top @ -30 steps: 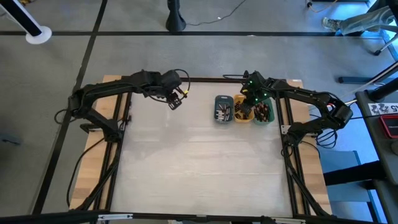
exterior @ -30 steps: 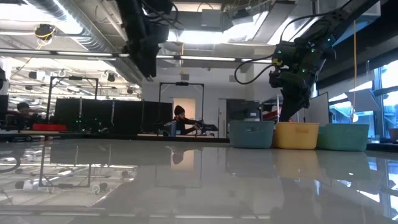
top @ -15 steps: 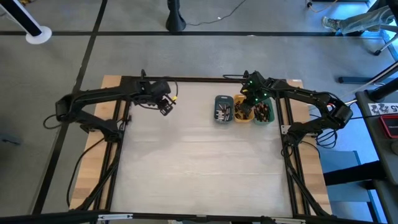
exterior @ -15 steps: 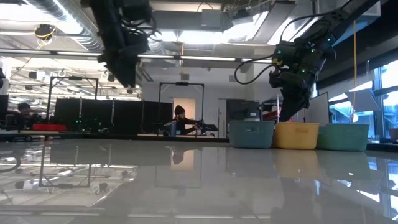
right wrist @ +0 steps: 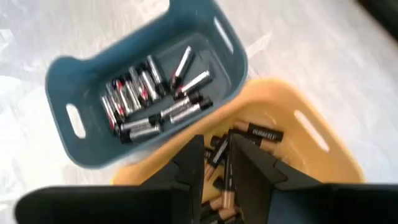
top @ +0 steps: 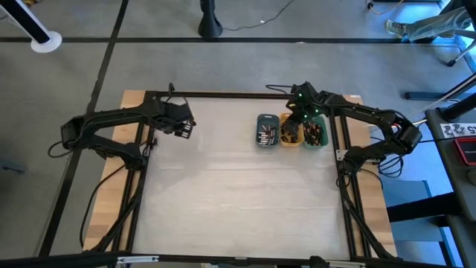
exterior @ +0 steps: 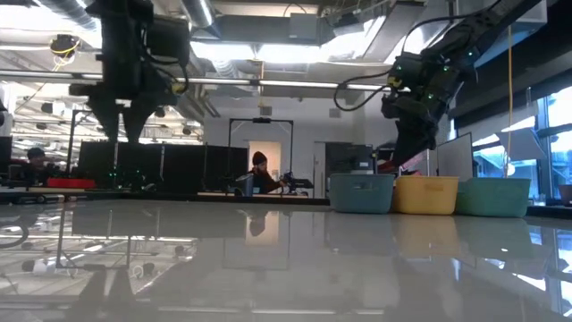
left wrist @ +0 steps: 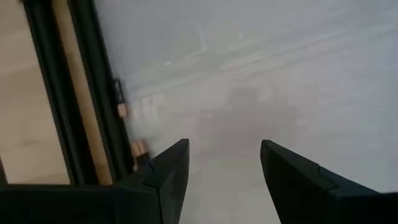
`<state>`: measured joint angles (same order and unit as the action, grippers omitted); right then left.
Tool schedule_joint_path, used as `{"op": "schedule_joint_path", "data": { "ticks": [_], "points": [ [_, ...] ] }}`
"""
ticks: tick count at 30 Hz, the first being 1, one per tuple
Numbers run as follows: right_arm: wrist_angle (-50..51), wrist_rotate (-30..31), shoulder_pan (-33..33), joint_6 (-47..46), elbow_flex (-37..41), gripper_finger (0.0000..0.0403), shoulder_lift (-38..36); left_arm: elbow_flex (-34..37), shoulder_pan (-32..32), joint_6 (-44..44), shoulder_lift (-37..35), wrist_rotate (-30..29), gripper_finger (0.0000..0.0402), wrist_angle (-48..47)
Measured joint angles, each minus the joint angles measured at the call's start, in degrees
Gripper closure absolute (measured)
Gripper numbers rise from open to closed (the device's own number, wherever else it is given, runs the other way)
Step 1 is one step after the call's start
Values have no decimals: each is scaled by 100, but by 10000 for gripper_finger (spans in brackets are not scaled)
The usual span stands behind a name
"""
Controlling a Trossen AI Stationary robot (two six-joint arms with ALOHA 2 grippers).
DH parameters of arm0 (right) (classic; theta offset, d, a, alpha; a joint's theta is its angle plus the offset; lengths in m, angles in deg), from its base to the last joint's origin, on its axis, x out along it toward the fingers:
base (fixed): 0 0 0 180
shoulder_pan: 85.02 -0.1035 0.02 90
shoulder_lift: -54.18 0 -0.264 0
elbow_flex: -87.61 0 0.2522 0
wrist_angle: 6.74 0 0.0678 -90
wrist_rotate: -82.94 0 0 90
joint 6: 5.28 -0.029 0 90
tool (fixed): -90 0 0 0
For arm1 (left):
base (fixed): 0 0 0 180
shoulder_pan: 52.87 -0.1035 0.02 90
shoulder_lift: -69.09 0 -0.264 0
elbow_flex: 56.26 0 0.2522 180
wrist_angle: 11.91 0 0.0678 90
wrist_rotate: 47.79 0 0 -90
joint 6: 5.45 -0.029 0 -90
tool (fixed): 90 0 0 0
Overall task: Sort batteries
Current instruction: Put the black into the green bin
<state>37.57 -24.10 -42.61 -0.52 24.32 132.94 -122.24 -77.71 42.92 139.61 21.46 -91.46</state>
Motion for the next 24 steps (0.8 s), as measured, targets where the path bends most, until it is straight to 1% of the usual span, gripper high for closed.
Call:
{"op": "schedule_joint_path", "data": {
  "ticks": [4,8,12,15,17,21,24],
  "points": [
    [-66,-4,0,4,-52,322,0,214,-6,58,0,74,215,140],
    [-76,-4,0,6,-52,322,0,242,-6,-124,0,89,215,192],
    [-75,-6,0,6,-52,322,0,242,-6,-609,0,105,215,190],
    [-77,-6,0,8,-52,322,0,242,-8,-991,0,230,215,277],
    [-86,-8,0,8,-52,322,0,242,-6,-1241,0,381,215,400],
    [-98,-8,0,8,-52,322,0,241,-8,-1960,10,996,215,726],
    [-114,-8,0,8,-52,322,0,239,-7,-2424,132,1254,213,781]
  ]
}}
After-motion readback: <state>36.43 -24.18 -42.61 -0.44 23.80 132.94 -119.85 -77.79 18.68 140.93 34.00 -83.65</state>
